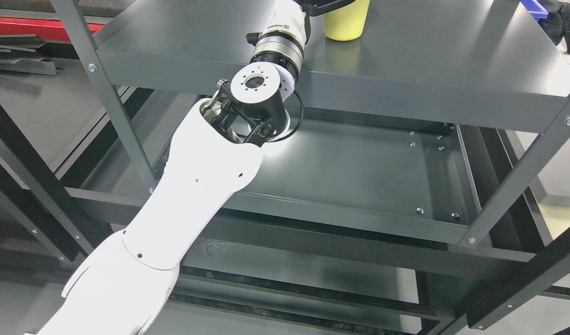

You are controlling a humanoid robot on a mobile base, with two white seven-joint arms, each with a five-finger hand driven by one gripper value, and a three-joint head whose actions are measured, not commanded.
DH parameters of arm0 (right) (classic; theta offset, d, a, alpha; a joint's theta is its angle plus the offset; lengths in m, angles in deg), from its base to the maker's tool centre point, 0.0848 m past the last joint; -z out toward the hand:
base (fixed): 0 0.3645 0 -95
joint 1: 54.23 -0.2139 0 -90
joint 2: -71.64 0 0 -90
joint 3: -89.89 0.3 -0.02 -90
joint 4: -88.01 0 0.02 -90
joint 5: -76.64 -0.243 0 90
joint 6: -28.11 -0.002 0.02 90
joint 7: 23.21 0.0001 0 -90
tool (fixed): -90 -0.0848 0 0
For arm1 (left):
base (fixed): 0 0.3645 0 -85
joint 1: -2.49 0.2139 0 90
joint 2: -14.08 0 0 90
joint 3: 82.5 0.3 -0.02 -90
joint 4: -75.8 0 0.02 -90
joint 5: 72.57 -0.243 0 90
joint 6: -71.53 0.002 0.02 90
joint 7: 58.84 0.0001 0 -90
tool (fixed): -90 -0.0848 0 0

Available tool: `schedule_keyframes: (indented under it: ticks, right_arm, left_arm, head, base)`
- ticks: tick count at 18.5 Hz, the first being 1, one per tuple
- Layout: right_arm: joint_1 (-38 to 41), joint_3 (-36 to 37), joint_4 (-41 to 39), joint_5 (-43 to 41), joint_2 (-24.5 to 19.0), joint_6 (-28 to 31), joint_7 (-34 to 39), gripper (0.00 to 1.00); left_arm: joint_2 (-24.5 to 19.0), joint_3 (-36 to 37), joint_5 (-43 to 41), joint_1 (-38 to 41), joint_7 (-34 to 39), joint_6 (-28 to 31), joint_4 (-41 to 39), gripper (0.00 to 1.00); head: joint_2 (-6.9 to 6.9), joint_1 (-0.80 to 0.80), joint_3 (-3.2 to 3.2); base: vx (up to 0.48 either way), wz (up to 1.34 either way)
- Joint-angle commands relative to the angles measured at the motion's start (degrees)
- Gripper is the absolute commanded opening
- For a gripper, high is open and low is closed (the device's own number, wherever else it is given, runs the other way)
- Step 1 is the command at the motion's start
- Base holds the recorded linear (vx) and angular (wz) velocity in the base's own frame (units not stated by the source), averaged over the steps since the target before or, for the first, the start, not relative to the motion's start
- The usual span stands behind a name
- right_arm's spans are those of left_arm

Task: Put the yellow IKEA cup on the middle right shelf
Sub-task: 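Open the left hand to release the cup on the shelf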

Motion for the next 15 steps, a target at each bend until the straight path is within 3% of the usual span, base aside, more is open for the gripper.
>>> schedule_keyframes:
  ticks: [1,7,15]
  right_arm:
    - [0.79,-0.97,0.01,-1.41,1.0,0.03,-0.04,0.99]
    - [0.79,-0.97,0.01,-1.41,1.0,0.03,-0.04,0.99]
    - [0.79,-0.97,0.01,-1.41,1.0,0.03,-0.04,0.99]
  left_arm:
    - [-1.0,0.4,0.03,1.04,0.03,-0.1,-4.36,0.99]
    - [-1.0,-1.36,-0.41,3.94,0.03,-2.37,-7.97,0.99]
    - [-1.0,-1.63,-6.56,6.93,-0.15,-14.94,-10.43,0.99]
  head:
    - [0.0,0.0,0.0]
    - [0.0,0.0,0.0]
    - [0.0,0.0,0.0]
  base:
    - [0.0,0.0]
    - [-0.007,0.0]
    - [0.0,0.0]
